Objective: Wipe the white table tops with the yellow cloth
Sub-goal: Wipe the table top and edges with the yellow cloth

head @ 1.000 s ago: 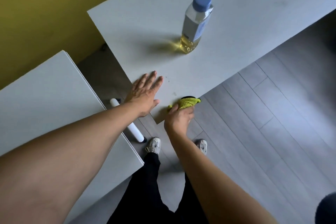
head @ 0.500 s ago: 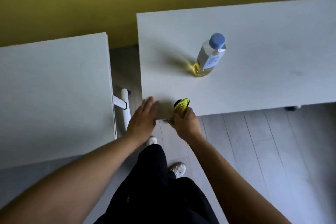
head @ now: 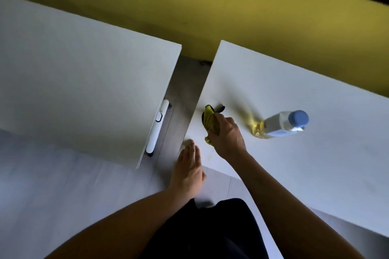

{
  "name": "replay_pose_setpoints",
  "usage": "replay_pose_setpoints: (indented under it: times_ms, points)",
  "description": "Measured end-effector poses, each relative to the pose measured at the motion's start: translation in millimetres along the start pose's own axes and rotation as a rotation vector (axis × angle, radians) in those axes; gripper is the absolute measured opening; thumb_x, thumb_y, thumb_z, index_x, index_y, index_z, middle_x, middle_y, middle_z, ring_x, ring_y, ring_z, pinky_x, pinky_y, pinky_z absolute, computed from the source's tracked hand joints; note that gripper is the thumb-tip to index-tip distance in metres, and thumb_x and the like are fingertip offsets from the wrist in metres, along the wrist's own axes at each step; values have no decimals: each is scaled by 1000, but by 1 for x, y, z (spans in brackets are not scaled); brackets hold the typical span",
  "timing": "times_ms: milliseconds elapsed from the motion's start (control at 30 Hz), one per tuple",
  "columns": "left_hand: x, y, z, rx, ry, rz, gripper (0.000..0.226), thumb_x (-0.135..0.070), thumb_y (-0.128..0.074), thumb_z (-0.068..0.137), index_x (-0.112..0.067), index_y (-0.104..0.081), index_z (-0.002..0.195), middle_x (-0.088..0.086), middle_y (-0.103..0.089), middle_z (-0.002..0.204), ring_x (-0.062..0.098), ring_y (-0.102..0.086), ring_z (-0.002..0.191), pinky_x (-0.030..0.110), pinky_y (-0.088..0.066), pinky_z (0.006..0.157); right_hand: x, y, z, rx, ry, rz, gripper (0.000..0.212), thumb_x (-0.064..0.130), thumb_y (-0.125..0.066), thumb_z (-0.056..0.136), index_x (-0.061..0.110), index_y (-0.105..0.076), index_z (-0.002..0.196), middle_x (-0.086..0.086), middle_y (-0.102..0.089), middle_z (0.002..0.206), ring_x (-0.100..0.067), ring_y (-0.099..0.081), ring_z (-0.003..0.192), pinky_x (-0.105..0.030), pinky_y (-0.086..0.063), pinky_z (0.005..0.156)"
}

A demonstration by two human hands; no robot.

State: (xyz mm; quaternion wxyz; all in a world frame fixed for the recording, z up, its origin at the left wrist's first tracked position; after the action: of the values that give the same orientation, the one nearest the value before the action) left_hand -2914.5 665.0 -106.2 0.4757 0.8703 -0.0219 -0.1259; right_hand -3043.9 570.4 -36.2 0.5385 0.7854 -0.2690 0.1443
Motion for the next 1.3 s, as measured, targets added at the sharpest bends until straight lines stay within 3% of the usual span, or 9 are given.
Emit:
replay_pose_setpoints:
  times_ms: [133,233,300,433,600,767,1000,1133,1300]
  points:
    - [-5,-15,-9,-32,57,-39,84,-43,-44,109,-7,6,166,16,8,175,34,-6,162,43,-4,131,17,-2,26,108,217,-157,62,30,-73,88,22,-47,144,-10,-57,120,-32,-55,103,-43,-52,82]
    - [-21,-28,-17,-122,48,-177,70,-32,-51,101,-7,-28,163,20,-25,170,38,-36,153,51,-34,125,34,-6,45,204,463,-311,59,32,-71,90,24,-47,143,-8,-58,123,-31,-56,106,-40,-50,86]
    - [-41,-35,-24,-251,48,-190,62,-28,-47,95,-6,-48,152,20,-45,159,36,-50,144,44,-30,124,47,-13,50,292,662,-410,58,35,-68,92,27,-46,145,-6,-57,129,-30,-55,113,-40,-46,92]
    - [-80,-42,-28,-401,289,-268,66,-31,-44,99,-3,-38,159,15,-36,166,29,-36,154,37,-11,132,66,-40,39,516,1118,-587,66,37,-71,91,32,-41,149,-1,-50,144,-27,-47,128,-44,-44,104]
    - [-134,-67,-20,-505,429,-402,67,-33,-42,107,-5,-24,165,12,-24,172,27,-21,160,40,-19,131,52,-92,10,661,1508,-796,69,42,-72,88,31,-41,149,-3,-50,146,-28,-50,130,-49,-44,106]
    - [-148,-75,-11,-607,563,-412,68,-37,-39,108,-6,-20,166,12,-17,174,25,-8,163,33,1,132,35,-119,14,662,1466,-966,70,56,-62,85,37,-34,146,-4,-34,153,-30,-31,144,-62,-24,114]
    - [-155,-94,-1,-692,561,-417,70,-33,-46,107,-8,-18,166,14,-15,174,28,-10,163,45,-21,130,49,-153,6,551,1347,-919,55,37,-62,92,18,-39,138,-16,-52,129,-37,-53,118,-46,-43,98]
    - [-154,-93,-1,-731,573,-385,68,-31,-46,106,-5,-23,164,16,-19,173,28,-12,162,44,-20,131,59,-160,11,689,1246,-813,50,33,-61,92,18,-42,135,-11,-58,122,-35,-59,111,-45,-49,93]
    - [-156,-85,0,-779,595,-360,63,-33,-46,106,-3,-35,160,18,-28,170,31,-20,160,46,-22,130,48,-142,12,644,1536,-930,59,47,-58,91,25,-38,142,-10,-51,137,-35,-50,123,-50,-41,103]
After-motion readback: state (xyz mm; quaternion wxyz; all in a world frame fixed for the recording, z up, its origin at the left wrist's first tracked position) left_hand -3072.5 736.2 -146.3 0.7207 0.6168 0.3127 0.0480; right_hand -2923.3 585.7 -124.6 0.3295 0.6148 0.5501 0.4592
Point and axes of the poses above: each hand's wrist, its own z-axis towards the middle knuckle, its own y-axis out of the back of the hand, x = y × z, the point moved 5 cm from there along z, towards the middle knuckle
